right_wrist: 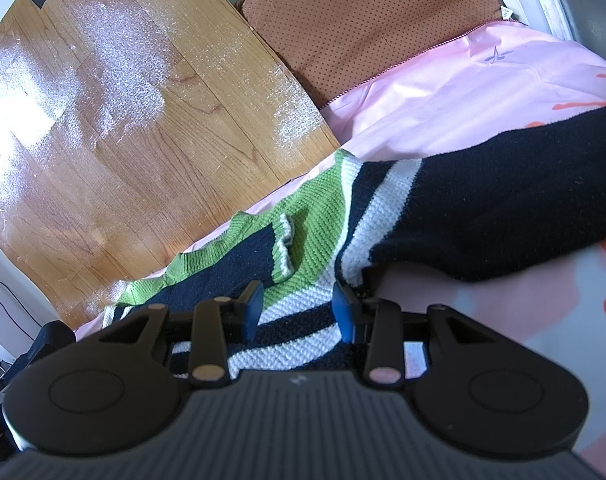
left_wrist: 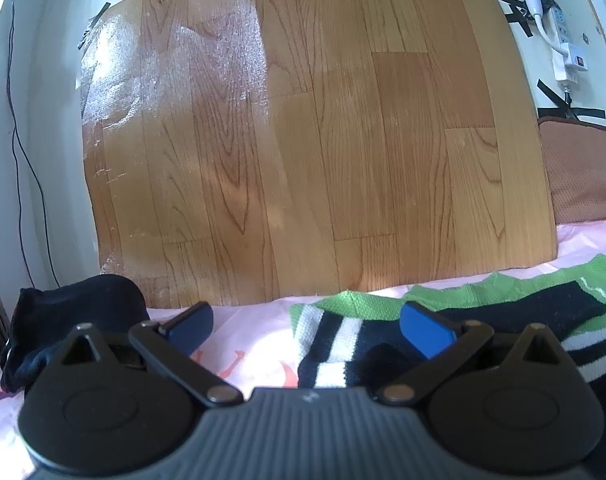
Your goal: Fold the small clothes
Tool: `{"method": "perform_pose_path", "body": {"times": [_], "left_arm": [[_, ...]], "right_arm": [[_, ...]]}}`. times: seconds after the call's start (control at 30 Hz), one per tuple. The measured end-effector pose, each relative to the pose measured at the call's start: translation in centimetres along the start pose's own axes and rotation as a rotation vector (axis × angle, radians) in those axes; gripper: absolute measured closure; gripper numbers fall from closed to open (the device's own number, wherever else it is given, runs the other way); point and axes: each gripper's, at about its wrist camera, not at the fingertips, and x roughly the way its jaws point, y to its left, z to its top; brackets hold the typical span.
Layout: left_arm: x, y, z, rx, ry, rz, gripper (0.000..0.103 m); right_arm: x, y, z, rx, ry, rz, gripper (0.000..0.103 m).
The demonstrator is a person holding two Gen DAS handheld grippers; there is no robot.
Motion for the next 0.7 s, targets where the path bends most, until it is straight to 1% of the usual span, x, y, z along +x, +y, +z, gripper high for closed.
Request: {"method": "perform_pose_path", "body": {"times": [0.13,0.27,0.7], "left_arm": [[0.31,-0.18,0.07,0.023,0.029,-0.011,0.0],[0.37,-0.39,-0.02,0.043,0.038,-0.025,0.0],[0.9,-0.02,-0.03,0.022,0.072,-0.032,0.0]], "right_arm": [[0.0,0.0,0.01,0.0,0.0,0.0,0.062],[-0.02,0.02,0.0,0.0,0.0,0.0,0.062],[0.01,0.0,0.02,0.001,0.001,0.0,0.062]]}}
